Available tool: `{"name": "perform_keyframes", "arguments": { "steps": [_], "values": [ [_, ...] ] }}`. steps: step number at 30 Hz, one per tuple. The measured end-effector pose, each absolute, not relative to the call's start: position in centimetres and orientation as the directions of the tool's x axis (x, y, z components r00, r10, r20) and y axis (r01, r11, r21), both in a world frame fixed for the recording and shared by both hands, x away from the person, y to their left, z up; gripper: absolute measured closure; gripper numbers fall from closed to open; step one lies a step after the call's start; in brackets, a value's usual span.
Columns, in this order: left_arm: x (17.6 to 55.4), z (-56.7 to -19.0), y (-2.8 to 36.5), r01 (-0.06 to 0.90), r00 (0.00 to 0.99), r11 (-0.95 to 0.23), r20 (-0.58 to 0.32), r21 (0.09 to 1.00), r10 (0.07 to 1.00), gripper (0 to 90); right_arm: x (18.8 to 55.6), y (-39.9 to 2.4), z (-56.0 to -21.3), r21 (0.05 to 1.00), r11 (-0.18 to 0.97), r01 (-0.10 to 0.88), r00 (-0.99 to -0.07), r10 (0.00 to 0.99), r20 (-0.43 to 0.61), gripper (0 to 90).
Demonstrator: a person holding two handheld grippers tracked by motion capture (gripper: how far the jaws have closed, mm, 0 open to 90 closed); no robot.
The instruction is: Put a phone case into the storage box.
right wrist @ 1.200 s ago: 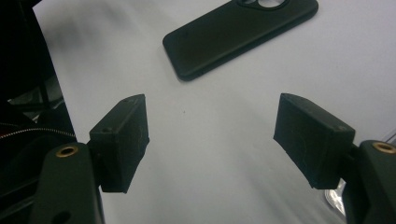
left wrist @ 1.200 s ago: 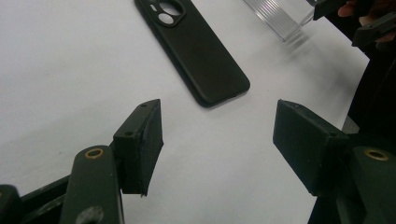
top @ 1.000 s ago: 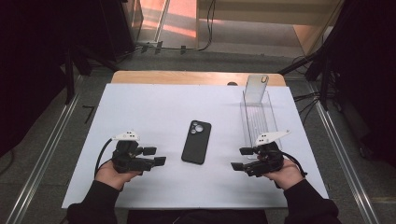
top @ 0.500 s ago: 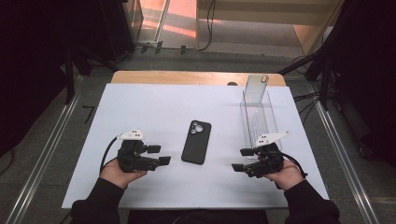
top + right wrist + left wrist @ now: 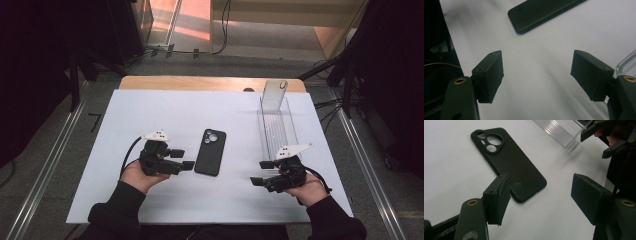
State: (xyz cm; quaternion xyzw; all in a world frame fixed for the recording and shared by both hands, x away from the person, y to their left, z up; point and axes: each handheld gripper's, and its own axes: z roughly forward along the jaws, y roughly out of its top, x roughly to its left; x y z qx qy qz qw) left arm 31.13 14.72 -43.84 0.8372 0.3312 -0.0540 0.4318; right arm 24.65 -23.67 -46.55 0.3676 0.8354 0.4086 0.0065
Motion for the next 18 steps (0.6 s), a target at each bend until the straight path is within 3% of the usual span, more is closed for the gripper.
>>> {"name": "perform_keyframes", "arguments": {
  "steps": [18],
  "values": [
    [33.9,-43.8,10.6,0.626,0.759,-0.393,-0.41,0.674,0.506,36.7,24.7,-23.7,-46.6,0.686,0.395,0.611,-0.727,0.622,0.289,24.0]
  ]
}}
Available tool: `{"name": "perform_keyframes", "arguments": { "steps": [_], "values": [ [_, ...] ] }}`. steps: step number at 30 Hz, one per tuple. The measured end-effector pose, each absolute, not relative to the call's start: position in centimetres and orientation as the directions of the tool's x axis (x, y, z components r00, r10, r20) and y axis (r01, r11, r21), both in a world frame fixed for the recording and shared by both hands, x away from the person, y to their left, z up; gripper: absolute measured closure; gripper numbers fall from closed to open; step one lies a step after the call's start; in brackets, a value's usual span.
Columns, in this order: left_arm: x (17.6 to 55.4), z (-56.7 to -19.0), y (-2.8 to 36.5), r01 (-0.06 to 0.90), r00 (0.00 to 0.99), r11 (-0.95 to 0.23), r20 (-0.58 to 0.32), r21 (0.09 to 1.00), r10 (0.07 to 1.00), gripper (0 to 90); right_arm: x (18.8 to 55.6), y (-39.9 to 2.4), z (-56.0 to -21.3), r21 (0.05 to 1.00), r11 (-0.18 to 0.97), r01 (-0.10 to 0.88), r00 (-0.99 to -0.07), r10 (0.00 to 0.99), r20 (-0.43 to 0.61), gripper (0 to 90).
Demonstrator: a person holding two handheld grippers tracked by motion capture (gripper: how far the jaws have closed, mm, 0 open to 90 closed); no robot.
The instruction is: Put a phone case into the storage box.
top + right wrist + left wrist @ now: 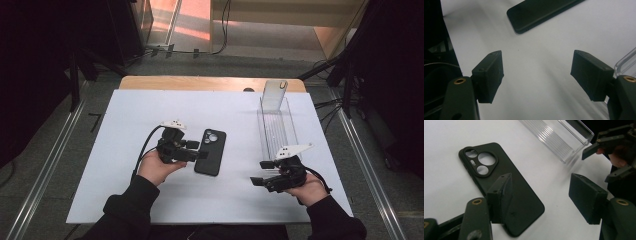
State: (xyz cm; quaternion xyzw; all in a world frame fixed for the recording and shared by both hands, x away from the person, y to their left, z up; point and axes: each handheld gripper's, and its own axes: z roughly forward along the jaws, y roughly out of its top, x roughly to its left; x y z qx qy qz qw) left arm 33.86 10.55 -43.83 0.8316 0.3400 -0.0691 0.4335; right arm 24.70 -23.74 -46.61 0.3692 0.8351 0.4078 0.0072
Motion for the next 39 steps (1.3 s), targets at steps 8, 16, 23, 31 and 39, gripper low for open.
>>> {"name": "perform_keyframes", "arguments": {
  "steps": [8,16,23,31,39],
  "values": [
    [34.3,-44.1,8.3,0.62,0.766,-0.437,-0.382,0.651,0.517,53.0,24.7,-23.8,-46.6,0.684,0.399,0.61,-0.728,0.623,0.285,24.1],
    [34.4,-45.3,6.3,0.579,0.803,-0.479,-0.359,0.66,0.475,89.9,24.8,-23.7,-46.8,0.681,0.405,0.61,-0.732,0.618,0.287,24.1],
    [34.1,-47.2,4.8,0.575,0.811,-0.529,-0.351,0.624,0.467,90.0,24.8,-23.8,-46.7,0.681,0.402,0.612,-0.728,0.623,0.287,24.1],
    [33.5,-48.6,3.8,0.565,0.82,-0.572,-0.328,0.595,0.468,89.8,24.8,-23.8,-46.8,0.681,0.406,0.609,-0.731,0.621,0.284,24.0],
    [33.5,-49.8,3.9,0.593,0.801,-0.567,-0.349,0.571,0.487,89.9,24.8,-23.8,-46.7,0.684,0.405,0.607,-0.733,0.617,0.285,24.0]
  ]
}}
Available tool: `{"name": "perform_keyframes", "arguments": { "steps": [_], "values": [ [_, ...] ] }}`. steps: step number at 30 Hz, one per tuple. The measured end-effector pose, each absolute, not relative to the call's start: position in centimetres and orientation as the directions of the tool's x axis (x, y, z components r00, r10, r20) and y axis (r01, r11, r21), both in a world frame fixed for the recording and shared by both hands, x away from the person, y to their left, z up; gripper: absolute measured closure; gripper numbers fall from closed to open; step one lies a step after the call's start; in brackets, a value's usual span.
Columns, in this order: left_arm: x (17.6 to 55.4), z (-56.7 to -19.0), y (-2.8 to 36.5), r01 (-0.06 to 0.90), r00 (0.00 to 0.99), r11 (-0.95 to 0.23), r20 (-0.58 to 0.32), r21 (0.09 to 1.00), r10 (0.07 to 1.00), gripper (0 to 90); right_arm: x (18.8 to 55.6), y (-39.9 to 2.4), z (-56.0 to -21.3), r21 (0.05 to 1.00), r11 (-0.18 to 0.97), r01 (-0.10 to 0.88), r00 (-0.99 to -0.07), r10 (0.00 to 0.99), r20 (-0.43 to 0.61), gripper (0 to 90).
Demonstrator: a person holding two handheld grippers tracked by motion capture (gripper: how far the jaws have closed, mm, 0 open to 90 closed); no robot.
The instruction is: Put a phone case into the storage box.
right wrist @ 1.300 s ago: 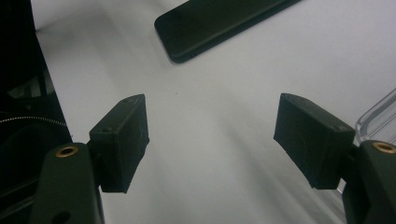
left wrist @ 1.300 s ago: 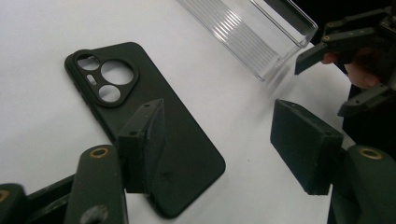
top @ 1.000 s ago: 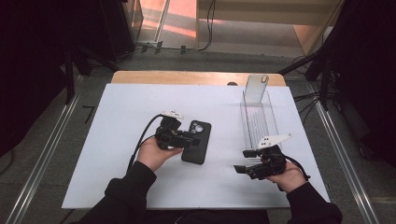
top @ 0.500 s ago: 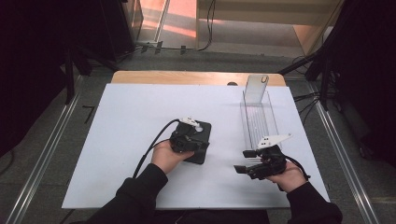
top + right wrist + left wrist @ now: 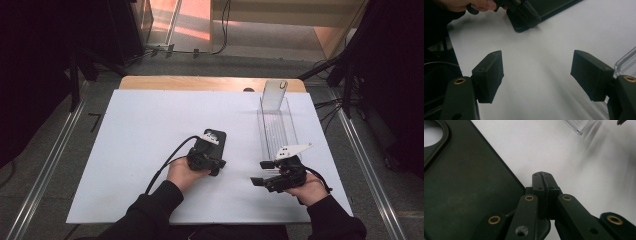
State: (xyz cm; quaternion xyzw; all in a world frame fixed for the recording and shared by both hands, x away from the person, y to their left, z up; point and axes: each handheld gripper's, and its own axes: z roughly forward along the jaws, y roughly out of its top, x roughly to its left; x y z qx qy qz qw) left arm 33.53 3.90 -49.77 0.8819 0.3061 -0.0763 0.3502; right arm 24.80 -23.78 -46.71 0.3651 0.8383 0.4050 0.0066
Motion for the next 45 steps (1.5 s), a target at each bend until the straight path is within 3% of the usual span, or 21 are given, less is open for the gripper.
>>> {"name": "perform_keyframes", "arguments": {
  "steps": [9,13,23,45],
  "values": [
    [33.7,-49.2,4.8,0.594,0.798,-0.568,-0.328,0.569,0.506,89.8,24.8,-23.8,-46.7,0.686,0.408,0.603,-0.737,0.614,0.282,24.1],
    [33.8,-49.5,4.8,0.614,0.784,-0.545,-0.363,0.571,0.504,89.8,24.8,-23.6,-46.7,0.678,0.409,0.61,-0.733,0.617,0.287,24.0],
    [32.6,-50.1,2.9,0.551,0.829,-0.622,-0.282,0.556,0.482,89.9,24.9,-23.5,-46.7,0.684,0.411,0.602,-0.739,0.611,0.284,24.1],
    [33.5,-49.4,7.3,0.624,0.77,-0.583,-0.286,0.519,0.57,88.8,24.8,-23.6,-46.6,0.69,0.405,0.601,-0.739,0.611,0.285,24.0]
  ]
}}
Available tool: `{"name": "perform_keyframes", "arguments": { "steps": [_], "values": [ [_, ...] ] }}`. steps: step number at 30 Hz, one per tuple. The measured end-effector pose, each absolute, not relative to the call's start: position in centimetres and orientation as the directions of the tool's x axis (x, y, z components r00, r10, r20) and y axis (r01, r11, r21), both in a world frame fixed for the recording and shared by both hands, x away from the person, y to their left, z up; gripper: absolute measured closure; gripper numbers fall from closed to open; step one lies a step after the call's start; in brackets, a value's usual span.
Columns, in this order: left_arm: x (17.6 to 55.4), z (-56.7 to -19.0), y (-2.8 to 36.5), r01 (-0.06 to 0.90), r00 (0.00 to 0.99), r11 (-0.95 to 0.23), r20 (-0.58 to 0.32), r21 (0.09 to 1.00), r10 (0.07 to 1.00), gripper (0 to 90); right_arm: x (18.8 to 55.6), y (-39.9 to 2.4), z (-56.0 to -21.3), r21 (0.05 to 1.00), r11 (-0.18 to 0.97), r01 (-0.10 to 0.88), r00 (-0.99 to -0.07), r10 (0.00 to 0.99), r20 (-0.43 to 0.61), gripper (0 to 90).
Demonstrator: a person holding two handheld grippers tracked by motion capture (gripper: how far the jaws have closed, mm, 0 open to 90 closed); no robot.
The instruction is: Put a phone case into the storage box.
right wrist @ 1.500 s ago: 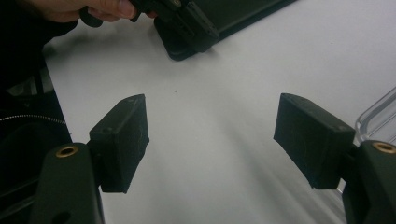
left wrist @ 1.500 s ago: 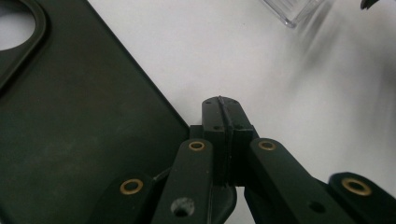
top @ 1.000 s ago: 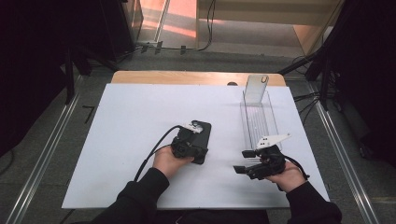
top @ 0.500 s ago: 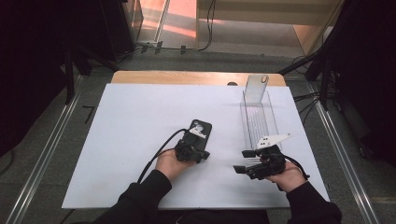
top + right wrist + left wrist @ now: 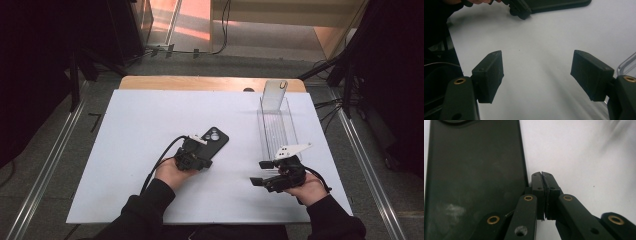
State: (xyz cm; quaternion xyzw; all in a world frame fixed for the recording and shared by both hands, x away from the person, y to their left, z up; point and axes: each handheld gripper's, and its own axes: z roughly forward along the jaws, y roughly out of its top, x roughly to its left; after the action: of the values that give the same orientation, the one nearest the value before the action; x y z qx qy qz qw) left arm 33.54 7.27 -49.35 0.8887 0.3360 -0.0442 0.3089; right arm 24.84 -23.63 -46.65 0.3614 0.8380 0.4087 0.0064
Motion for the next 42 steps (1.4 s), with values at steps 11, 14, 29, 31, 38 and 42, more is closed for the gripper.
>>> {"name": "perform_keyframes", "arguments": {
  "steps": [11,14,29,31,38,42],
  "values": [
    [32.8,-46.5,9.2,0.621,0.781,-0.516,-0.409,0.59,0.472,73.8,24.8,-23.6,-46.6,0.691,0.404,0.6,-0.741,0.605,0.29,24.1],
    [32.3,-45.8,10.1,0.615,0.785,-0.503,-0.417,0.607,0.457,63.7,24.9,-23.6,-46.6,0.691,0.402,0.601,-0.74,0.607,0.29,24.0],
    [29.3,-45.0,15.1,0.599,0.792,-0.426,-0.421,0.679,0.442,42.1,24.9,-23.8,-46.7,0.688,0.407,0.6,-0.742,0.605,0.289,23.9],
    [29.1,-45.0,15.7,0.596,0.791,-0.425,-0.406,0.681,0.459,38.9,24.9,-23.9,-46.6,0.688,0.401,0.605,-0.736,0.612,0.291,23.9],
    [28.8,-45.1,17.4,0.599,0.784,-0.434,-0.384,0.673,0.488,36.0,24.8,-24.4,-46.6,0.689,0.389,0.612,-0.726,0.622,0.294,23.9],
    [28.7,-45.2,18.5,0.616,0.77,-0.428,-0.394,0.661,0.501,33.3,24.8,-24.5,-46.7,0.683,0.391,0.616,-0.722,0.628,0.291,23.9]
  ]
}}
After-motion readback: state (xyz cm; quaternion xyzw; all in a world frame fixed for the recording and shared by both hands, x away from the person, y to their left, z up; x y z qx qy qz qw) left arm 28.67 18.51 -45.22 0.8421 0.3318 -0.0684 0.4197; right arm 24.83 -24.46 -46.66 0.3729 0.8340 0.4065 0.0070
